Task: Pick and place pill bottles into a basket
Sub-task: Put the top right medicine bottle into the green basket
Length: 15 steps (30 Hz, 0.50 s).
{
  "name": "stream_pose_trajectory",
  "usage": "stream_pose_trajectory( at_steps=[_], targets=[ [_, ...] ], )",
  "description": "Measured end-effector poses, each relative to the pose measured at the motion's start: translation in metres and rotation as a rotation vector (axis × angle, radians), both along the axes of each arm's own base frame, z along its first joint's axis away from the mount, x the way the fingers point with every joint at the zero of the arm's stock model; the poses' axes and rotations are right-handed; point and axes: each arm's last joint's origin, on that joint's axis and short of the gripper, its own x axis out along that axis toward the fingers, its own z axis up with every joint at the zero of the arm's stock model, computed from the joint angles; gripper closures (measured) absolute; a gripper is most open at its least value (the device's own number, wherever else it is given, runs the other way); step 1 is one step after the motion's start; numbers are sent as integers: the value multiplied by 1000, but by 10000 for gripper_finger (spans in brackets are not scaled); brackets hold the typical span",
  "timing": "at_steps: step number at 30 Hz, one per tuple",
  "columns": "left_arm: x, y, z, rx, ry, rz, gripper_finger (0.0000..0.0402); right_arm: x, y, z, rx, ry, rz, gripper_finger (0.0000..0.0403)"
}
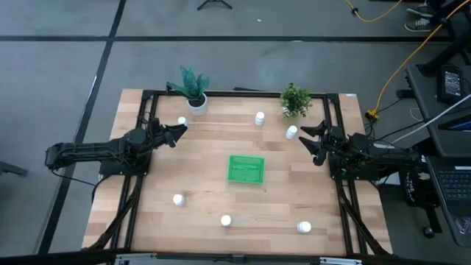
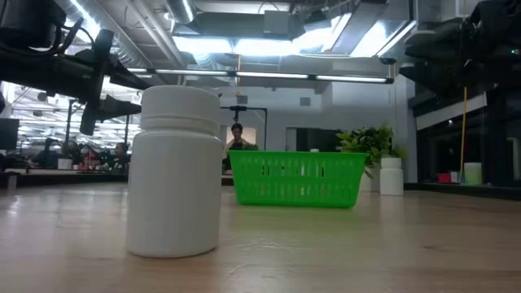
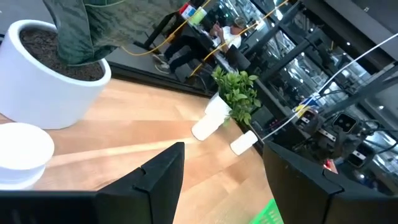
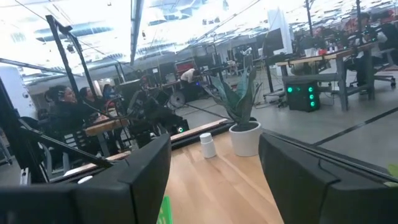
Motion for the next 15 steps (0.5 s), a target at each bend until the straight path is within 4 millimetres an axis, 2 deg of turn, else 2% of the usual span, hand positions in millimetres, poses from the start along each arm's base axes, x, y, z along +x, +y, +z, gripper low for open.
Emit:
stream_pose_trajectory(
  at_steps=[4,7,12,15],
  targets=[
    [0,0,0,1,-4,-2,190,-2,-2,7,64,-80,-51,157],
    [0,0,0,15,5,-14,190,-7,-3,29,31,-64,-98,157],
    [1,-2,0,23,13,-66,190,-10,-6,79,68,210,-155,157],
    [1,-2,0,39,23,-90,190,0,-10,113,108,388,-198,157]
  ],
)
